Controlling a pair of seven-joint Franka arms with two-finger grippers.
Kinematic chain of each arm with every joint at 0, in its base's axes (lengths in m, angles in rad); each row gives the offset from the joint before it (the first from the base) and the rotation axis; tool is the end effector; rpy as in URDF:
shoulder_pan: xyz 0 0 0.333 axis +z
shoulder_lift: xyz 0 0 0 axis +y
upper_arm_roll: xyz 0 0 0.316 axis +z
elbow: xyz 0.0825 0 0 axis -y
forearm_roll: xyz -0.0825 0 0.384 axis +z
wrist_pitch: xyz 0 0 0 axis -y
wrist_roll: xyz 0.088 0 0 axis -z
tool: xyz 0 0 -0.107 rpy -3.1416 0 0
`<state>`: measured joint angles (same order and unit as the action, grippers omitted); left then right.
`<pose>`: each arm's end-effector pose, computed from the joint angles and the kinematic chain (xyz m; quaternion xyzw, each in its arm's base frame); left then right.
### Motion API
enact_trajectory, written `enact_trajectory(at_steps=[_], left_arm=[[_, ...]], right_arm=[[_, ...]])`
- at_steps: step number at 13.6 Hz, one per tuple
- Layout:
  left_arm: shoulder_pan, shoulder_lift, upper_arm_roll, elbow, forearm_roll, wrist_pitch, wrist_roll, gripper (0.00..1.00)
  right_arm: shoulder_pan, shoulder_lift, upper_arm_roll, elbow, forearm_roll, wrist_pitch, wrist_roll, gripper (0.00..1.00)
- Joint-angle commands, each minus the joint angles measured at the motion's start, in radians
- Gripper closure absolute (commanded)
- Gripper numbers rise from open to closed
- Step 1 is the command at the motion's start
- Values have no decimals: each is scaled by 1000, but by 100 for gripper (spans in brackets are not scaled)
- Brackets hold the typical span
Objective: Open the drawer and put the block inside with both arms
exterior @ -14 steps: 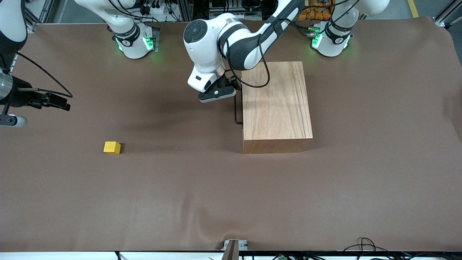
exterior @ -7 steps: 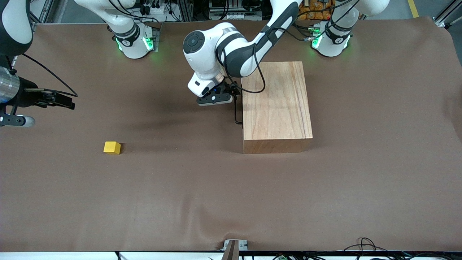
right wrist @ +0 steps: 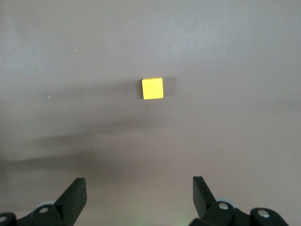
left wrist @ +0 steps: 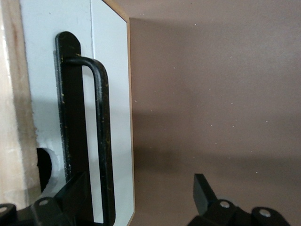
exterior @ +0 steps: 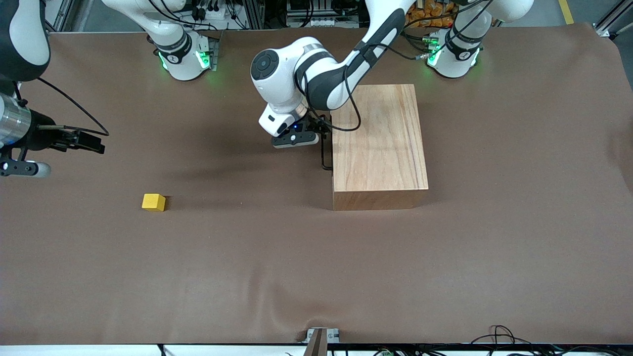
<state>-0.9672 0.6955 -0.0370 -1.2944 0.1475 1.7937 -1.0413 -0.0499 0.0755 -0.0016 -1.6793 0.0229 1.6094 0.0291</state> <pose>0.3997 -0.5942 0.3205 -0.9936 0.0017 0.0015 0.1133 0.5697 -0.0270 0.5341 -0.9964 0.0415 0.0725 0.0121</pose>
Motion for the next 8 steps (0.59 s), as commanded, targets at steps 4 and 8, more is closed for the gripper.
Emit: enact_trajectory(at_steps=[4, 8], left_arm=[[-7, 21, 9, 14, 27, -16, 41, 0], [-8, 36, 9, 15, 23, -10, 40, 0]], right_arm=[[-27, -14, 2, -91, 2, 165, -5, 0], [-25, 18, 3, -157, -3, 268, -6, 0]])
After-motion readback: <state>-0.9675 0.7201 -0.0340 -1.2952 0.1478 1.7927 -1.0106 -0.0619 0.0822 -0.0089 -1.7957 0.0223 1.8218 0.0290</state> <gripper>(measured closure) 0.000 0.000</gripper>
